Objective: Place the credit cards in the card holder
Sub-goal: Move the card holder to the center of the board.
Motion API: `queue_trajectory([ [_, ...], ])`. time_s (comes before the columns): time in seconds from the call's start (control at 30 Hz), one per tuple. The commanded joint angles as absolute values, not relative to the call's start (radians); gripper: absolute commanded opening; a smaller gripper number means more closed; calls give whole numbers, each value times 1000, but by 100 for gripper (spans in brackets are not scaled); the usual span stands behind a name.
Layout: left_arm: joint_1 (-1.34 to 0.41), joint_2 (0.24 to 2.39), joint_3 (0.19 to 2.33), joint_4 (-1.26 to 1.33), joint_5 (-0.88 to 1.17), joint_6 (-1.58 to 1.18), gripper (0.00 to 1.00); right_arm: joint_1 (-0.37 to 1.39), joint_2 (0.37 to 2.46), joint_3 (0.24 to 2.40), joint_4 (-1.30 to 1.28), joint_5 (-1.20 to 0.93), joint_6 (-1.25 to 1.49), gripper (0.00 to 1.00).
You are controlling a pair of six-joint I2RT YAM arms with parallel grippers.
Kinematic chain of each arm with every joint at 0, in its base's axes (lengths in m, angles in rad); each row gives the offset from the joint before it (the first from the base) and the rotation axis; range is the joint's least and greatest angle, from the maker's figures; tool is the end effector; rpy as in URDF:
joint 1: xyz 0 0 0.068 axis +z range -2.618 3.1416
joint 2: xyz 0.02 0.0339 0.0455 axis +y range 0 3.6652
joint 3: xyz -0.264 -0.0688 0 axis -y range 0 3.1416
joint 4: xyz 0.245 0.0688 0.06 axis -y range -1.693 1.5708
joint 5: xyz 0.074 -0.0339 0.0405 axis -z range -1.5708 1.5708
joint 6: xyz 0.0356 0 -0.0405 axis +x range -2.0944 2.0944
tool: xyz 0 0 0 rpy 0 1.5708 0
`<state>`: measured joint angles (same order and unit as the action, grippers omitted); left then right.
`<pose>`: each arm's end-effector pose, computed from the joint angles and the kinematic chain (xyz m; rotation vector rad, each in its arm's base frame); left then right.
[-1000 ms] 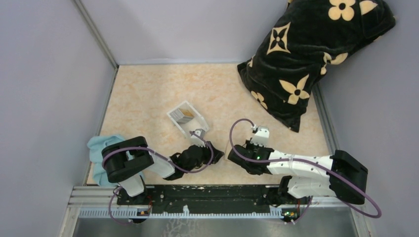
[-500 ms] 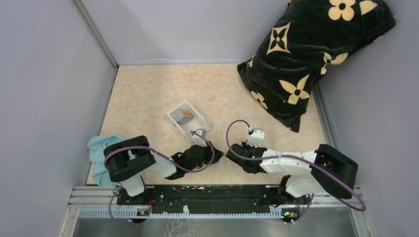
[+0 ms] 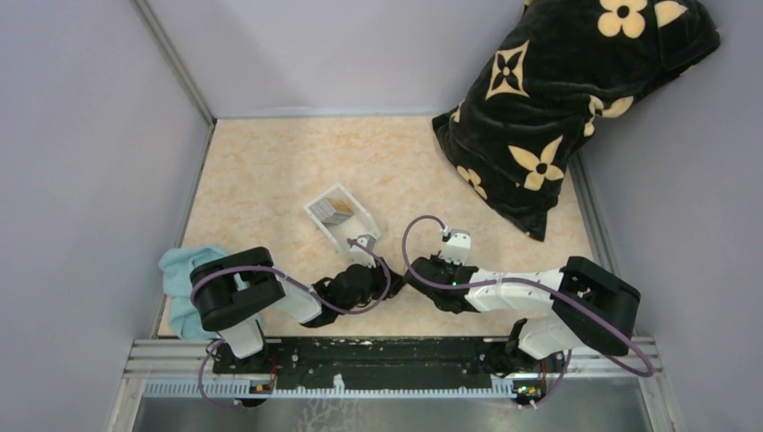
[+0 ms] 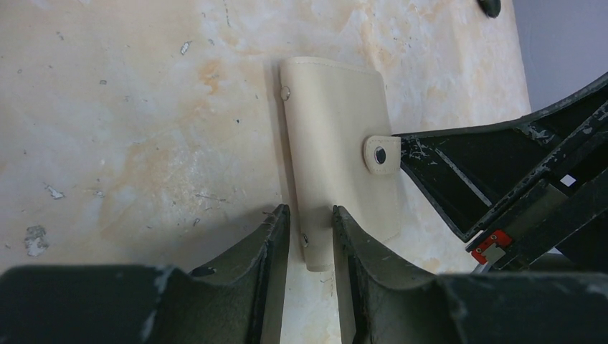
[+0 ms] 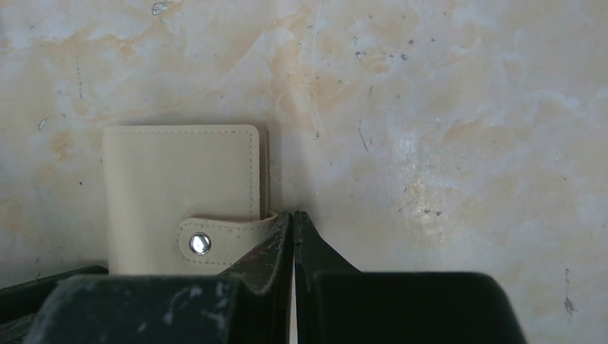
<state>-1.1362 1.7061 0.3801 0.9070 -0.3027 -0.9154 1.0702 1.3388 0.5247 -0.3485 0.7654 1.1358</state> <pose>0.1241 -0.2421 0.1080 0.0248 2.1202 -1.0048 0.1228 0.1730 0.1420 0.2654 2.2787 0.0074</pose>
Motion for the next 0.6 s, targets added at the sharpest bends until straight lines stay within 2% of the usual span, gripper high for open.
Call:
queue_trajectory([
  [0.0, -1135, 1703, 347, 798, -296, -918, 36, 1065, 1376, 567, -277, 735, 1103, 0],
  [0.3, -1135, 1669, 335, 760, -330, -935, 37, 1065, 1430, 601, -234, 732, 1067, 0],
  [0.57, -1136, 1551, 328, 590, -457, -983, 45, 1063, 1401, 608, -283, 784, 1059, 0],
])
